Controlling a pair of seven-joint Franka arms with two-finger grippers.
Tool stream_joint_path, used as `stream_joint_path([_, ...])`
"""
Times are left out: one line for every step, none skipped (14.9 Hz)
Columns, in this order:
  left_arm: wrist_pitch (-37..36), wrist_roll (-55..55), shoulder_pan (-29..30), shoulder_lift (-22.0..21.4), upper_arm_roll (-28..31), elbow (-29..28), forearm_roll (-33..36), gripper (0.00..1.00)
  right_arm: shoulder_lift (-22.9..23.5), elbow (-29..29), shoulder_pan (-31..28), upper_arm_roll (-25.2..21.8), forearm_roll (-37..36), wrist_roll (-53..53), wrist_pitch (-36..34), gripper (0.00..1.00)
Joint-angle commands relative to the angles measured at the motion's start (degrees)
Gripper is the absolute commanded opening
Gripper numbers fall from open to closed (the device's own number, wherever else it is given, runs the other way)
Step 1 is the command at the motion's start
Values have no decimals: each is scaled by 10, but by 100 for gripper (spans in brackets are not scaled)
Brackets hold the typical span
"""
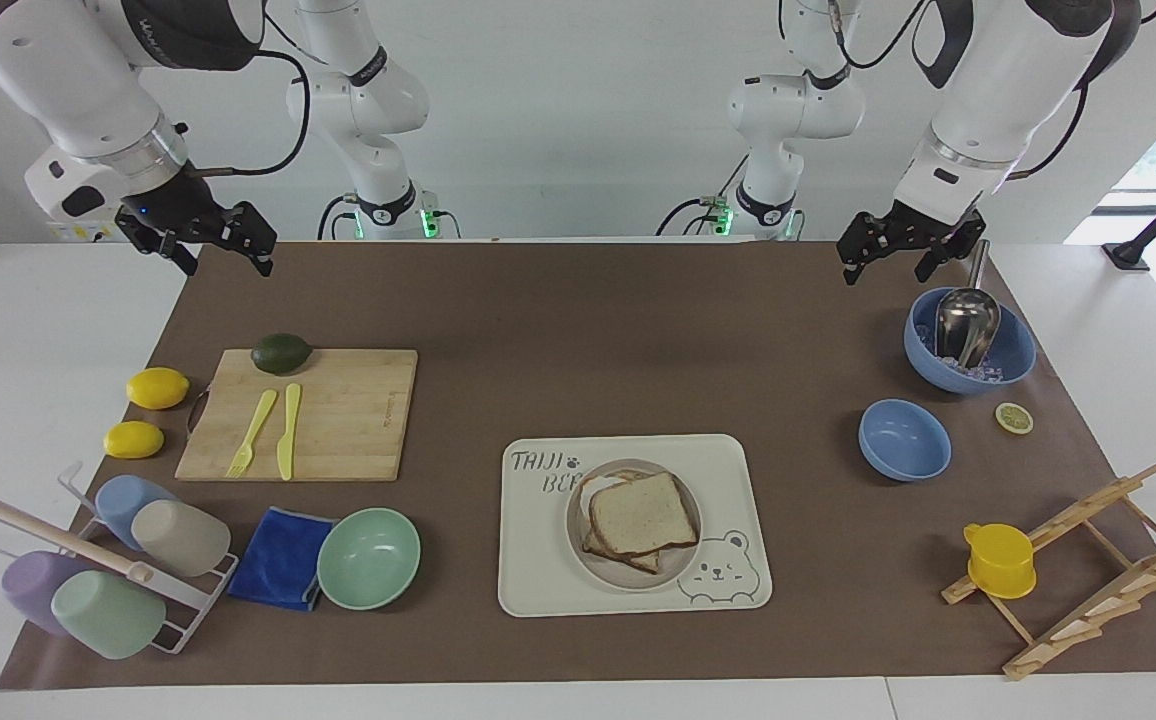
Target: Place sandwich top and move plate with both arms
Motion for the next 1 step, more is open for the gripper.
stream_joint_path([-2, 6, 5, -8, -1, -4, -9, 100, 0, 2, 1, -5, 6, -9, -8, 100])
